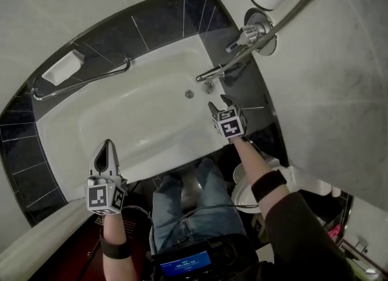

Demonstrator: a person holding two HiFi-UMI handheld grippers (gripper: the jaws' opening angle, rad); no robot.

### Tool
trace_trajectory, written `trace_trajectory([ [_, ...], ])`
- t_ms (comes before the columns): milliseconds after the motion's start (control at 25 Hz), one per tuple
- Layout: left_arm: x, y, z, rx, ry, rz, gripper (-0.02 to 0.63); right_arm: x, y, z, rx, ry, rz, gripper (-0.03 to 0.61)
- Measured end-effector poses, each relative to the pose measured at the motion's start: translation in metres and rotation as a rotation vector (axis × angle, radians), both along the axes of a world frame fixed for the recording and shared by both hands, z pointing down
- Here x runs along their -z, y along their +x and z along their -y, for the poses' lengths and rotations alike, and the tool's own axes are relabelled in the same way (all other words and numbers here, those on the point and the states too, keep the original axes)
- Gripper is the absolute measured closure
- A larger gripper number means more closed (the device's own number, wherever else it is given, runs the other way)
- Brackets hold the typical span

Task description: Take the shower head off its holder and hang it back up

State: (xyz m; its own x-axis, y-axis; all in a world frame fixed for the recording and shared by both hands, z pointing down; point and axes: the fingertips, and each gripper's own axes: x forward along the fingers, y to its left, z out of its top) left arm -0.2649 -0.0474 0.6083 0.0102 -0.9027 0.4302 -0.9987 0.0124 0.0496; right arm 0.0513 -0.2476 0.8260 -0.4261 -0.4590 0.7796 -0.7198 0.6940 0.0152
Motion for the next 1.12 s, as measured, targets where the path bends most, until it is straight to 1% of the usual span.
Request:
trace_trajectory([
  [40,-0.014,0.001,0.004,-0.008,-0.001,0.001,0.614,-0.02,-0.001,0.005,0.005,-0.002,-0.013,0.341],
  [120,-0.045,0.005,0.012,-0.019,-0.002,0.001,0.614,-0.06,-0.002,0.016,0.015,-0.003,-0.036,0.316],
  [160,-0.06,0.007,0.016,-0.021,-0.006,-0.005,0.614,-0.08,-0.002,0.021,0.016,-0.008,-0.045,0.313],
  [240,-0.088,0.014,0.024,-0.021,-0.018,-0.023,0.614,-0.119,-0.002,0.03,0.006,-0.021,-0.053,0.288],
  [360,-0.137,0.02,0.029,-0.036,-0.025,-0.024,0.614,-0.169,-0.001,0.046,-0.003,-0.018,-0.059,0.287],
  [520,-0.193,0.028,0.043,-0.053,-0.028,-0.013,0.614,-0.225,-0.004,0.066,0.033,0.013,-0.067,0.287],
  [600,-0.216,0.031,0.048,-0.065,-0.03,0.0,0.614,-0.244,-0.004,0.074,0.048,0.029,-0.07,0.285],
  [720,-0.241,0.036,0.055,-0.074,-0.029,-0.004,0.614,-0.263,-0.005,0.083,0.048,0.04,-0.056,0.285],
  [800,-0.252,0.041,0.058,-0.079,-0.024,-0.01,0.614,-0.272,-0.01,0.087,0.061,0.039,-0.044,0.285],
  [920,-0.266,0.05,0.062,-0.092,-0.023,-0.014,0.614,-0.286,-0.017,0.092,0.098,0.04,-0.06,0.287],
  [1120,-0.283,0.062,0.07,-0.107,-0.022,-0.018,0.614,-0.31,-0.02,0.099,0.108,0.027,-0.065,0.295],
])
